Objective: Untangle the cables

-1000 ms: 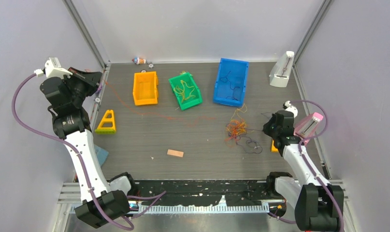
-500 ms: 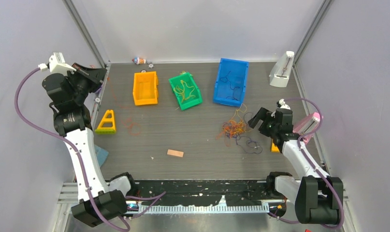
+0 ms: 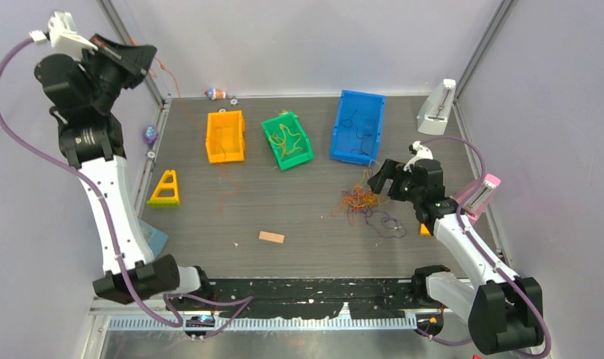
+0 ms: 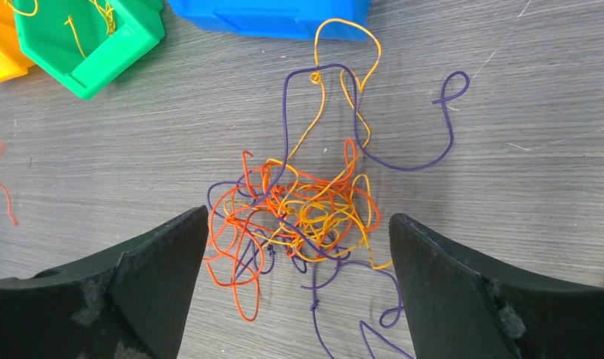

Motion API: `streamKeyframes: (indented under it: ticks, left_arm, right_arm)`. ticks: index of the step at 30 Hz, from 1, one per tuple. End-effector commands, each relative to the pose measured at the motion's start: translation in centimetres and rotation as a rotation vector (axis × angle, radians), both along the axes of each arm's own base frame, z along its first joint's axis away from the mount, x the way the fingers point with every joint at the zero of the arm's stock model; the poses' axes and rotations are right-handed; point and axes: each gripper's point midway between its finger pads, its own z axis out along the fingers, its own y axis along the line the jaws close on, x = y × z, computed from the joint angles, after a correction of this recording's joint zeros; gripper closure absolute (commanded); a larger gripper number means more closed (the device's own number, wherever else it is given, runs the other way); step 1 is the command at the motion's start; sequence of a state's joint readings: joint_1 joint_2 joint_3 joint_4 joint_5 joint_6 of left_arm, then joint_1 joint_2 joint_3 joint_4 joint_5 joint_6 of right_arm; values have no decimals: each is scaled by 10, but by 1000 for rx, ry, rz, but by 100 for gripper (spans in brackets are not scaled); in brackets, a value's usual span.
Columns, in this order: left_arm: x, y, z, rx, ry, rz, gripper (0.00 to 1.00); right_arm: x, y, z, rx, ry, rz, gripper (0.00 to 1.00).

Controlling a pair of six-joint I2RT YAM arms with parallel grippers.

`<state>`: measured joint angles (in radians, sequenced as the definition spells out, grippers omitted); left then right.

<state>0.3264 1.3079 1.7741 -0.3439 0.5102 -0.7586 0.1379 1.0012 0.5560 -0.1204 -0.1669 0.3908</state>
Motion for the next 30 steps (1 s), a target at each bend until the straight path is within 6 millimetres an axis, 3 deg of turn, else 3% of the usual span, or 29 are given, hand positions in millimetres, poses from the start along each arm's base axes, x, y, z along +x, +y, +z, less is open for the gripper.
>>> streamKeyframes:
  ticks: [1, 7, 10, 13, 15, 19, 24, 30]
  left_arm:
    - [19, -3, 45, -20, -62, -47, 100]
    - [65, 4, 79, -71, -127, -84, 100]
    - [78, 4, 93, -109, -174, -105, 100]
    - [96, 8, 80, -130, -176, -108, 100]
    - [108, 6, 56, -120, -142, -116, 100]
    - [126, -6, -20, -42, 6, -92, 100]
    - [126, -19, -110, 103, 163, -8, 100]
    - [121, -30, -193, 200, 314, 25, 100]
  right_arm:
    - [15, 5, 32, 3, -106, 25, 5]
    - [20, 9, 40, 15, -123, 38, 5]
    - [23, 10, 47, 17, -134, 41, 5]
    - [24, 10, 51, 19, -145, 42, 5]
    - [24, 11, 51, 22, -146, 46, 5]
    - [22, 13, 49, 28, -143, 54, 5]
    - [19, 13, 47, 28, -142, 62, 5]
    - [17, 15, 48, 35, -145, 71, 5]
